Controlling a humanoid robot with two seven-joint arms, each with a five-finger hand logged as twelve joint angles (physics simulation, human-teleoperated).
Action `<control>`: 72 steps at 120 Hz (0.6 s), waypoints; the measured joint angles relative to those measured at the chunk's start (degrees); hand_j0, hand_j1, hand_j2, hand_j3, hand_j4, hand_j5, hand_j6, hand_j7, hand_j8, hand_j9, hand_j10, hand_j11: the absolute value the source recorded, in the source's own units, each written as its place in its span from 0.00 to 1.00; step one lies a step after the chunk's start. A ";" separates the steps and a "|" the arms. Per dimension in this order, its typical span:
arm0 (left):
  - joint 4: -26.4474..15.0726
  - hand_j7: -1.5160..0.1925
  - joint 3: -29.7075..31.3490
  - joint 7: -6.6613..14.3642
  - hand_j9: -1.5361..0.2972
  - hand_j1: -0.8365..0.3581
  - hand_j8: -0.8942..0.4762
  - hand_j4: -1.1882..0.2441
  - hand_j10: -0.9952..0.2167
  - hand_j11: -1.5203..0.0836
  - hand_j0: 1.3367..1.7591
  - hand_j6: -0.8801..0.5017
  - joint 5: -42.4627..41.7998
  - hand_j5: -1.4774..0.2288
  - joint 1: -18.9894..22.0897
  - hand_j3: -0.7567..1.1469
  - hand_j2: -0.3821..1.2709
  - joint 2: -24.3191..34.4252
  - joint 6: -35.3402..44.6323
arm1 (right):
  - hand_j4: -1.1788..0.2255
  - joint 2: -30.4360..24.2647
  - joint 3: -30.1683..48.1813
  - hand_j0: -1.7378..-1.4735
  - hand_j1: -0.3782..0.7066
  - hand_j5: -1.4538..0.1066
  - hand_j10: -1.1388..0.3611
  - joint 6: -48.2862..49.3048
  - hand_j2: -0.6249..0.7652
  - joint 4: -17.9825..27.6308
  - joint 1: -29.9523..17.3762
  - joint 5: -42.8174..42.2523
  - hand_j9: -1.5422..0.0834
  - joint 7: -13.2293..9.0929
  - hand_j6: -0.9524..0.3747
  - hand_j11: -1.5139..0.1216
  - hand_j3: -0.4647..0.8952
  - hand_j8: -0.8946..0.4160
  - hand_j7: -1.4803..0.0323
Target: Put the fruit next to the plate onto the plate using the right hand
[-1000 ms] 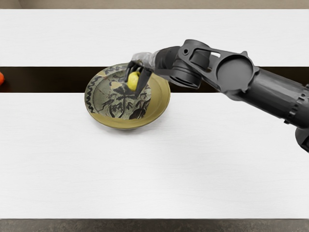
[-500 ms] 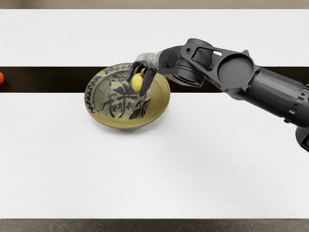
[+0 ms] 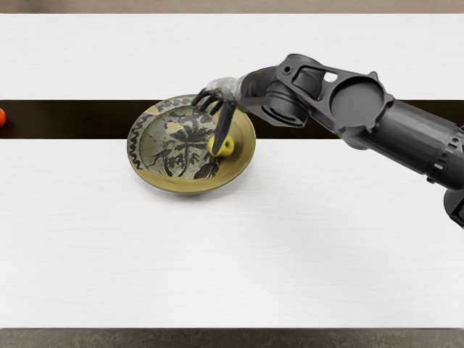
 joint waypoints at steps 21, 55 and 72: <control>0.00 0.71 0.00 0.01 0.67 0.76 0.48 0.67 0.63 0.76 0.76 0.47 0.00 0.69 -0.04 0.40 0.26 0.00 0.00 | 0.77 0.00 6.65 0.30 0.14 0.85 0.69 5.05 0.44 0.36 -1.66 4.23 0.87 0.88 0.64 0.84 0.34 0.61 0.89; -0.01 0.71 0.00 0.04 0.67 0.76 0.48 0.67 0.63 0.76 0.76 0.47 0.00 0.69 -0.01 0.40 0.26 0.00 0.00 | 0.80 -6.87 14.57 0.30 0.09 0.89 0.72 16.21 0.44 3.84 -6.60 19.91 0.90 1.60 0.68 0.88 0.34 0.64 0.93; 0.00 0.71 0.00 0.02 0.67 0.76 0.48 0.67 0.63 0.76 0.76 0.47 0.00 0.69 0.00 0.40 0.26 0.00 0.00 | 0.81 -10.81 17.47 0.30 0.08 0.89 0.73 21.44 0.44 4.52 -9.21 26.25 0.91 1.75 0.68 0.89 0.34 0.65 0.94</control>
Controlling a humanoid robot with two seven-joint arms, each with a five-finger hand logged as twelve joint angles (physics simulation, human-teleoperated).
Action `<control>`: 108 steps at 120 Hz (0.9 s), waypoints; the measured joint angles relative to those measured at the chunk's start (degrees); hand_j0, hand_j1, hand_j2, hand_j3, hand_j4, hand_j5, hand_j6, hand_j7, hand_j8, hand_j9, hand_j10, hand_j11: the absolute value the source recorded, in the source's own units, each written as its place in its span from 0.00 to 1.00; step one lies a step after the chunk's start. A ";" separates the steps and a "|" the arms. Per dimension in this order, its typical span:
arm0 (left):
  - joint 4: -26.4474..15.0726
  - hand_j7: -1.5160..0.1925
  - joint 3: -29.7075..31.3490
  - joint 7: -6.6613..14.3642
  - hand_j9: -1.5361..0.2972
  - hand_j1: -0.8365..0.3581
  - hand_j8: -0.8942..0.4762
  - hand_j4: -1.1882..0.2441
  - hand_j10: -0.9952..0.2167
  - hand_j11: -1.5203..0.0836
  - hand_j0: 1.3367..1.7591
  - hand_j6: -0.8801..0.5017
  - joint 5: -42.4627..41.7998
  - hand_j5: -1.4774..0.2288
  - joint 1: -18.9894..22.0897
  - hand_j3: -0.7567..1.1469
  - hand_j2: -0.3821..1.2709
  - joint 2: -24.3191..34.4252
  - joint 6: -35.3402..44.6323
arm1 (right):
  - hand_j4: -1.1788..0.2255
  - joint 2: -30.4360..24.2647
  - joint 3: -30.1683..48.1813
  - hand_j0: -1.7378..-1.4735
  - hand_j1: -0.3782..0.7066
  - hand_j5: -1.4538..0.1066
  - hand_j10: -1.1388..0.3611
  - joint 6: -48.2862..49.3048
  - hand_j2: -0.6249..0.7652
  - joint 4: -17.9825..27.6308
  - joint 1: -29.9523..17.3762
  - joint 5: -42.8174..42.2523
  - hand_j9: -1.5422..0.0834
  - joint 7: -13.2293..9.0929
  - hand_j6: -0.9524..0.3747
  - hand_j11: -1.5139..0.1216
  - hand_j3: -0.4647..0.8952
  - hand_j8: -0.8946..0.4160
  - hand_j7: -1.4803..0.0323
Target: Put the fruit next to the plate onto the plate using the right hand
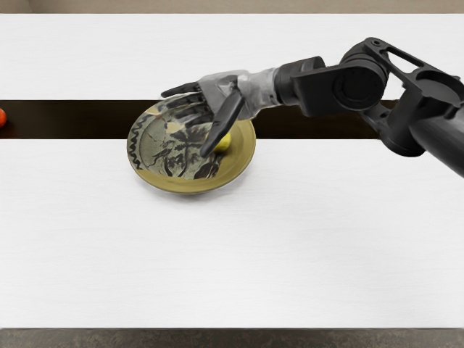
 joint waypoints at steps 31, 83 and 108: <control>0.00 0.71 0.00 0.00 0.67 0.76 0.48 0.67 0.63 0.76 0.76 0.47 0.00 0.69 -0.01 0.40 0.26 0.00 0.00 | 0.81 -7.96 3.17 0.30 0.07 0.90 0.73 3.58 0.44 0.29 -4.61 10.72 0.92 -0.20 0.69 0.89 0.34 0.65 0.94; 0.00 0.71 -0.01 0.00 0.67 0.76 0.48 0.67 0.63 0.76 0.76 0.47 0.00 0.69 0.00 0.40 0.26 0.00 0.00 | 0.81 -23.75 3.13 0.30 0.07 0.90 0.73 3.91 0.44 3.67 -11.95 24.91 0.92 -0.50 0.69 0.89 0.34 0.65 0.94; 0.00 0.71 -0.01 -0.01 0.67 0.76 0.48 0.67 0.63 0.76 0.76 0.47 0.00 0.69 -0.04 0.40 0.26 0.00 0.00 | 0.81 -30.68 2.92 0.30 0.07 0.90 0.73 3.92 0.44 5.98 -15.38 29.43 0.92 -0.51 0.69 0.89 0.34 0.65 0.94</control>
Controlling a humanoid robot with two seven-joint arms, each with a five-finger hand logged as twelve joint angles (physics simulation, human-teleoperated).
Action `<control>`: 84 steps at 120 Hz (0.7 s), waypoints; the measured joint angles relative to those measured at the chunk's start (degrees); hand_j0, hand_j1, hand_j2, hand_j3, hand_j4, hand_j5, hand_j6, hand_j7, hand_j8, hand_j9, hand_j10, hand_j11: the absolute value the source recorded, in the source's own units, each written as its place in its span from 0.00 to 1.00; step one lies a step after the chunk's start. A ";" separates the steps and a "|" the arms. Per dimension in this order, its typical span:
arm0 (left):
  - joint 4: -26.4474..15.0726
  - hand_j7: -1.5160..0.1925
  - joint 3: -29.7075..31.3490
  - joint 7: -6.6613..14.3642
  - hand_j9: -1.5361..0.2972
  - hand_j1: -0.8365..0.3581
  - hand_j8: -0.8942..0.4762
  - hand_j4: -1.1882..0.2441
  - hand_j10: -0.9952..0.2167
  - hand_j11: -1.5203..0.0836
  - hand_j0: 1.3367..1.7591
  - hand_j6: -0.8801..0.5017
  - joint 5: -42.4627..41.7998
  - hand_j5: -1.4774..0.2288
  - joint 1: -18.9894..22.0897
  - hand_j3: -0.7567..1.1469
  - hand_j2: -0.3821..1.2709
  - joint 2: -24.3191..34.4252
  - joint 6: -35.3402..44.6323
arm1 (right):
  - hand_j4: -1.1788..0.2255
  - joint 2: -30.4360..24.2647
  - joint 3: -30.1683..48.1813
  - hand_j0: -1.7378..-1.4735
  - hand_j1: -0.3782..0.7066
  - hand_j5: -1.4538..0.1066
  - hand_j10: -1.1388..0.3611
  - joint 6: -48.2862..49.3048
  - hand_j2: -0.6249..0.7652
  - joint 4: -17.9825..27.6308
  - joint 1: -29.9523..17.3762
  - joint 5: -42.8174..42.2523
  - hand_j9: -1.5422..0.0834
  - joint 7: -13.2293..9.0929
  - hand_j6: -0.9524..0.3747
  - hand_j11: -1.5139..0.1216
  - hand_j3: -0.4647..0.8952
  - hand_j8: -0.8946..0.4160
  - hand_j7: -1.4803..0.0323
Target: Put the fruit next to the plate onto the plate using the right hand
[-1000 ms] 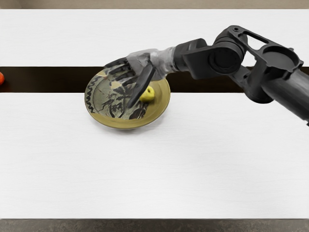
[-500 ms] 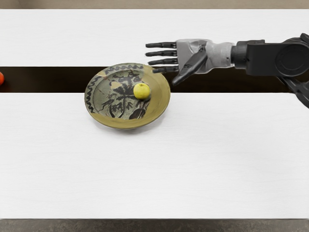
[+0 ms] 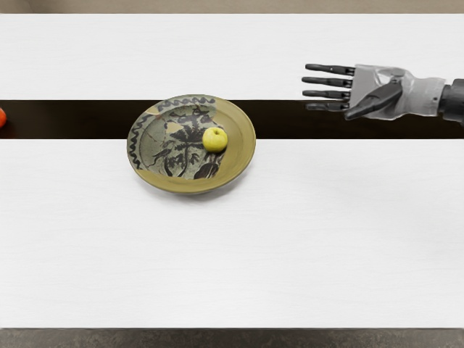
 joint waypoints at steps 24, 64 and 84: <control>0.00 0.71 0.00 0.02 0.67 0.76 0.48 0.67 0.63 0.76 0.76 0.47 0.00 0.69 0.04 0.40 0.26 0.00 0.00 | 0.81 -4.52 -0.13 0.30 0.07 0.90 0.73 0.01 0.44 0.50 -2.58 2.90 0.92 0.00 0.69 0.89 0.34 0.65 0.94; 0.00 0.71 0.00 0.01 0.67 0.76 0.48 0.67 0.63 0.76 0.76 0.47 0.00 0.69 0.04 0.40 0.26 0.00 0.00 | 0.81 -7.49 -0.14 0.30 0.07 0.90 0.74 0.01 0.44 2.43 -5.27 5.39 0.92 0.07 0.69 0.90 0.34 0.66 0.95; -0.07 0.71 -0.01 0.01 0.67 0.76 0.48 0.67 0.63 0.76 0.76 0.47 0.00 0.69 0.04 0.40 0.26 0.00 0.00 | 0.81 -8.58 -0.09 0.30 0.07 0.90 0.74 0.01 0.44 3.62 -5.46 6.10 0.92 0.19 0.69 0.90 0.34 0.66 0.95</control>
